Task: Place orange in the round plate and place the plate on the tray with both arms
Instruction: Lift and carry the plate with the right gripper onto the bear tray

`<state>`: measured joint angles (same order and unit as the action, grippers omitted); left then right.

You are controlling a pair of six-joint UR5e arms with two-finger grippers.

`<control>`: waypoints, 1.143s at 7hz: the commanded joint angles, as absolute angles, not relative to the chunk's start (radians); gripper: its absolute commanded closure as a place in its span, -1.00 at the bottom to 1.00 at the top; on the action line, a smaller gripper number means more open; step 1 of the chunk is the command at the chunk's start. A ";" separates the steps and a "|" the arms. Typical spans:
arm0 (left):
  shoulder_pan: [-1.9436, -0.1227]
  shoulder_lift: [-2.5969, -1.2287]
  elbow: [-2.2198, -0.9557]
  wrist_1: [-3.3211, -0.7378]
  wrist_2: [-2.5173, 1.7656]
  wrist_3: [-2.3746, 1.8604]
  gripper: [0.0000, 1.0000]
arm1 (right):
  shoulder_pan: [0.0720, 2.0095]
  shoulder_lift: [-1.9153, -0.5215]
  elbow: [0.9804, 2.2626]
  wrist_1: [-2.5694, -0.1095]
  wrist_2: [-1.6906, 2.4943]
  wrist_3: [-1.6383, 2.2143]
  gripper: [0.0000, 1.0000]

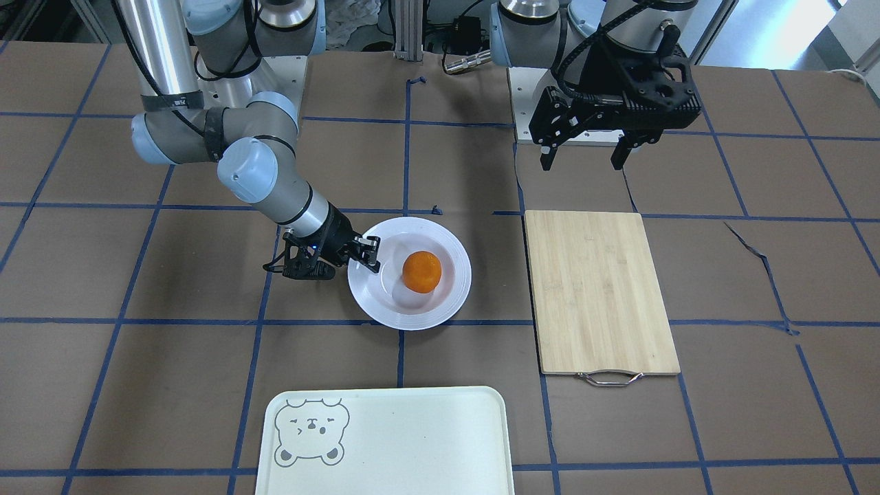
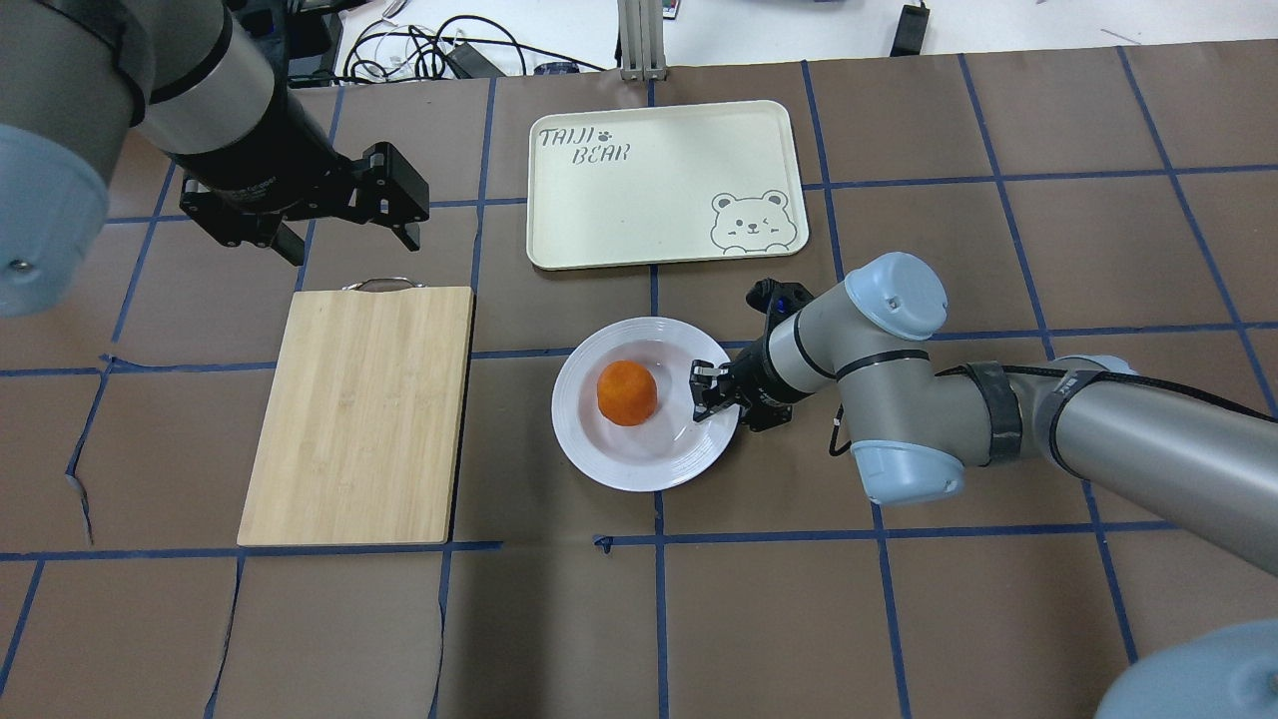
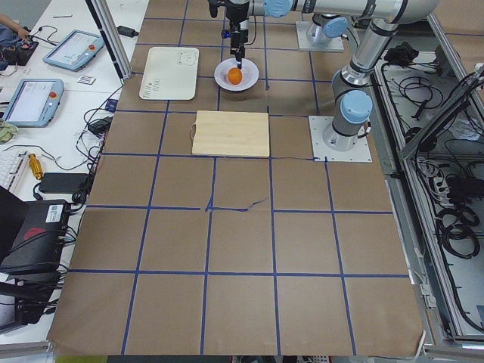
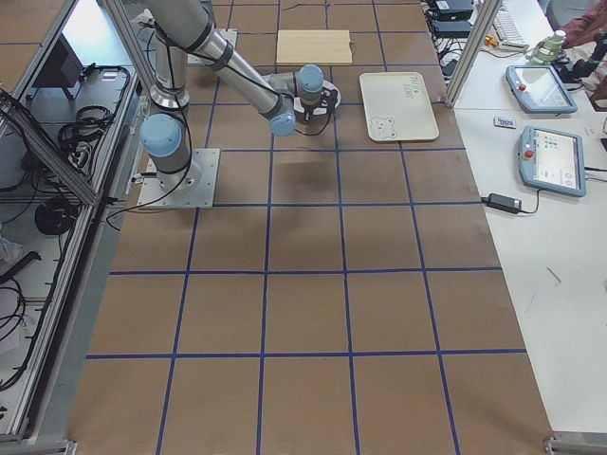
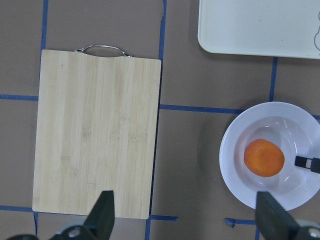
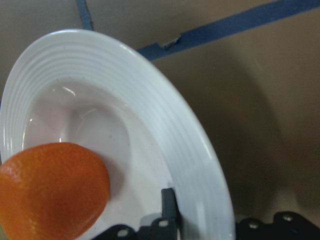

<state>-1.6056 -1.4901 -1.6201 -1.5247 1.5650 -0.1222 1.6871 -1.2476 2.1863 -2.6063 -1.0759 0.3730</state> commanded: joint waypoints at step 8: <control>-1.601 -1.489 -1.623 -1.532 1.562 -0.120 -1.00 | 1.577 -0.999 1.627 -2.549 -1.081 0.532 0.89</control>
